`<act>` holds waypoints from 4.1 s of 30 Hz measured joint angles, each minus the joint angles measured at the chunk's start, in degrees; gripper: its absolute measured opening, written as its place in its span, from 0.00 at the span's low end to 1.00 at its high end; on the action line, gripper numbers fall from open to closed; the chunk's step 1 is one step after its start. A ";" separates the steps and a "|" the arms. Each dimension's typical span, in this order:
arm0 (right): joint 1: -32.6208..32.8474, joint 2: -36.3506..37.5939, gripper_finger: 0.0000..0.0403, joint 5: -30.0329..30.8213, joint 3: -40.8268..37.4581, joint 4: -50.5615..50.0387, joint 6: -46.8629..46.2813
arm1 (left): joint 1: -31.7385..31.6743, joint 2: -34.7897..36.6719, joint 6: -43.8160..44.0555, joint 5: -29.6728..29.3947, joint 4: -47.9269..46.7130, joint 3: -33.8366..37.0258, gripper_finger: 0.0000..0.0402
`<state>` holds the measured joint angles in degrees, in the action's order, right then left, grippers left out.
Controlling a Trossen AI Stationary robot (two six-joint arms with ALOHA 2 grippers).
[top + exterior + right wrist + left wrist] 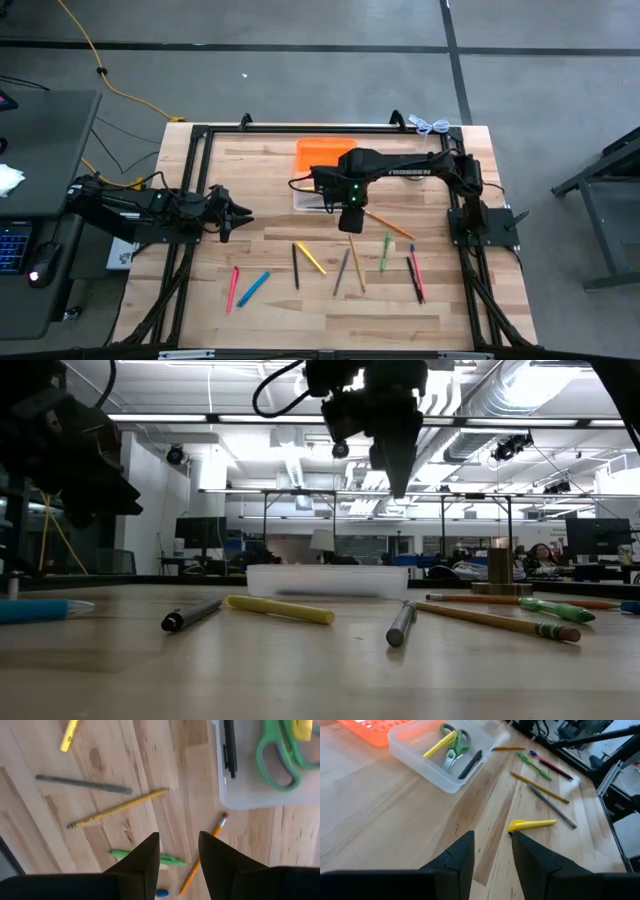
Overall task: Pick & place school supplies into a supply box
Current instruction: Put the yellow pencil into the orange supply box
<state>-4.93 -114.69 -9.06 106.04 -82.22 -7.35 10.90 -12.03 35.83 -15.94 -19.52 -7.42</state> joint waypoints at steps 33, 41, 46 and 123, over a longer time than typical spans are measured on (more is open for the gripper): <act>18.80 -0.04 0.28 5.94 -0.02 -0.45 -32.66 | 0.00 0.00 -1.47 3.49 -1.65 0.00 0.40; 21.04 -0.04 0.28 8.19 -0.02 4.08 -48.00 | 0.00 0.00 -1.63 3.49 -1.18 0.00 0.40; 21.63 -0.07 0.28 12.41 -0.02 5.83 -55.31 | 0.00 0.00 -2.66 3.49 -1.18 0.00 0.40; 16.66 -0.46 0.01 8.55 -29.92 33.33 -66.28 | 0.00 0.02 -3.00 7.26 -1.53 0.00 0.40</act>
<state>11.73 -115.15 -0.51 76.12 -48.89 -73.64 10.90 -12.01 32.83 -8.68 -21.05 -7.42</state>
